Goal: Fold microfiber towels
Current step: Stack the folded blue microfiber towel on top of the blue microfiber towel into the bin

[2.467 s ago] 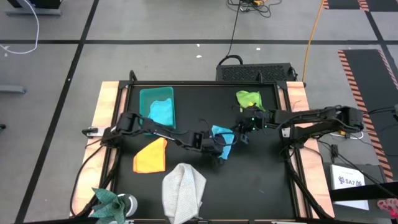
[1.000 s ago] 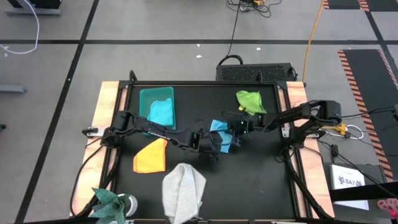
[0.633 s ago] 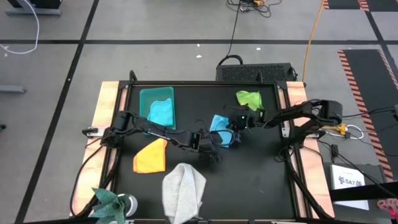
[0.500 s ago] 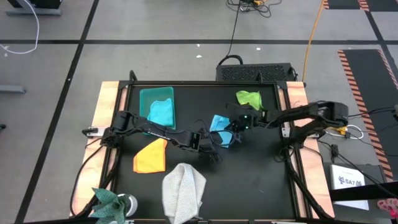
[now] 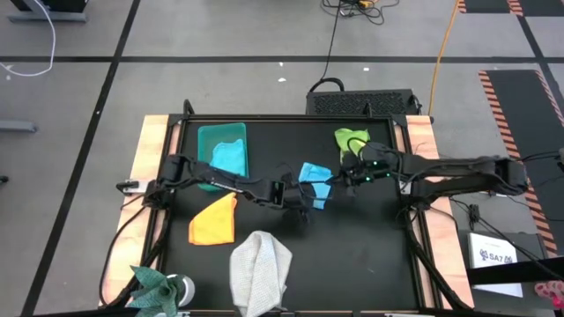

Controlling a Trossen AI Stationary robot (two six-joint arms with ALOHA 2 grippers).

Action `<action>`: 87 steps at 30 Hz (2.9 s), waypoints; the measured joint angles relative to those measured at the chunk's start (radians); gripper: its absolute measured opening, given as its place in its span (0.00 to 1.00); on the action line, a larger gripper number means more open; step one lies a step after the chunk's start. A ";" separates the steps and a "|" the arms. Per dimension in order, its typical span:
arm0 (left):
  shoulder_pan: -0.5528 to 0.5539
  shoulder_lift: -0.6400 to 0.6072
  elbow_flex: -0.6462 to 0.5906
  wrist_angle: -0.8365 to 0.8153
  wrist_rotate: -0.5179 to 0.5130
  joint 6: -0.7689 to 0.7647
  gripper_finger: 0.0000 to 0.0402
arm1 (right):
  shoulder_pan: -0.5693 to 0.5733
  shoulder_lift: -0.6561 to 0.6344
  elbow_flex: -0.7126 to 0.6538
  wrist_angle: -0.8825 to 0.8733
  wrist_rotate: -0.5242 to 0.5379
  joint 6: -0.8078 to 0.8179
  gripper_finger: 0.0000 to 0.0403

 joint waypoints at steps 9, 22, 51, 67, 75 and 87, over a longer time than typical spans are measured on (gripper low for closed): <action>0.038 0.000 0.000 -0.006 0.084 0.260 0.35 | 0.017 -0.032 0.000 -0.044 0.040 -0.003 0.00; -0.019 0.000 0.000 -0.008 0.002 0.493 0.35 | 0.017 -0.032 0.000 -0.070 0.043 -0.016 0.00; -0.042 0.114 -0.001 0.053 -0.097 0.644 0.35 | 0.017 -0.032 0.000 -0.074 0.043 -0.003 0.00; -0.027 0.126 0.000 0.074 -0.209 0.604 0.35 | 0.017 -0.032 0.000 -0.073 0.038 0.021 0.00; 0.001 0.130 0.000 0.062 -0.180 0.513 0.35 | 0.017 -0.032 0.000 -0.073 0.038 0.026 0.00; 0.037 0.130 0.000 0.067 -0.090 0.325 0.03 | 0.017 -0.032 0.000 -0.074 0.035 0.046 0.00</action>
